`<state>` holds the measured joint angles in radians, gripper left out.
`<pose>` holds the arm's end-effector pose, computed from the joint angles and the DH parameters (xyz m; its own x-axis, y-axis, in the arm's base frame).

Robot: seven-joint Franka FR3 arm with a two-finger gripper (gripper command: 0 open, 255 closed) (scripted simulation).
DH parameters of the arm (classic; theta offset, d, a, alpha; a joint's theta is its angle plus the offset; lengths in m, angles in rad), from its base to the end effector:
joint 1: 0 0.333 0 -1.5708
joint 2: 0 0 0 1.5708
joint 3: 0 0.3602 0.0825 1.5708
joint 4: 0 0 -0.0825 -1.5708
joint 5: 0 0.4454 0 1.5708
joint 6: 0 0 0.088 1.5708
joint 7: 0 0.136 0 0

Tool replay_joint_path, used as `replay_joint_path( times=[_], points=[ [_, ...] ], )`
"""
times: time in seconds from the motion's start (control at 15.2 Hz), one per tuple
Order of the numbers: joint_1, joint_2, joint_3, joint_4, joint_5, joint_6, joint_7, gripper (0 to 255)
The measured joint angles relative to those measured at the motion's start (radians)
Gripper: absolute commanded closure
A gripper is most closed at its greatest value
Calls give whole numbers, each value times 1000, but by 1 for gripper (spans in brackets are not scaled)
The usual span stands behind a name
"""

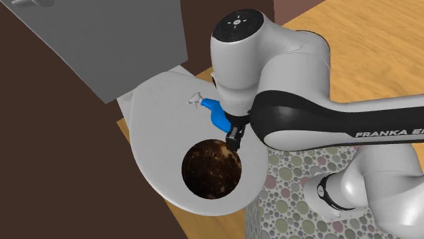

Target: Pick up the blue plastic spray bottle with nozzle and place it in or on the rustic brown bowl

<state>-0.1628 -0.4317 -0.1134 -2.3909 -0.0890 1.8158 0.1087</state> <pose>0.4164 -0.1295 0.4539 0.9311 -0.3365 -0.1404 -0.3327 -0.9417 0.0504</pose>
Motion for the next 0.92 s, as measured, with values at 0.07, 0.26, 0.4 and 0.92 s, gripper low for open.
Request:
replay_joint_path(
  times=[0.07,0.26,0.4,0.92],
  points=[
    [-11,30,-9,12,-5,25,9,0],
    [-39,115,-33,38,-13,99,43,0],
    [-55,177,-48,55,-15,154,67,0],
    [-122,416,-117,197,-1,297,139,0]
  ],
)
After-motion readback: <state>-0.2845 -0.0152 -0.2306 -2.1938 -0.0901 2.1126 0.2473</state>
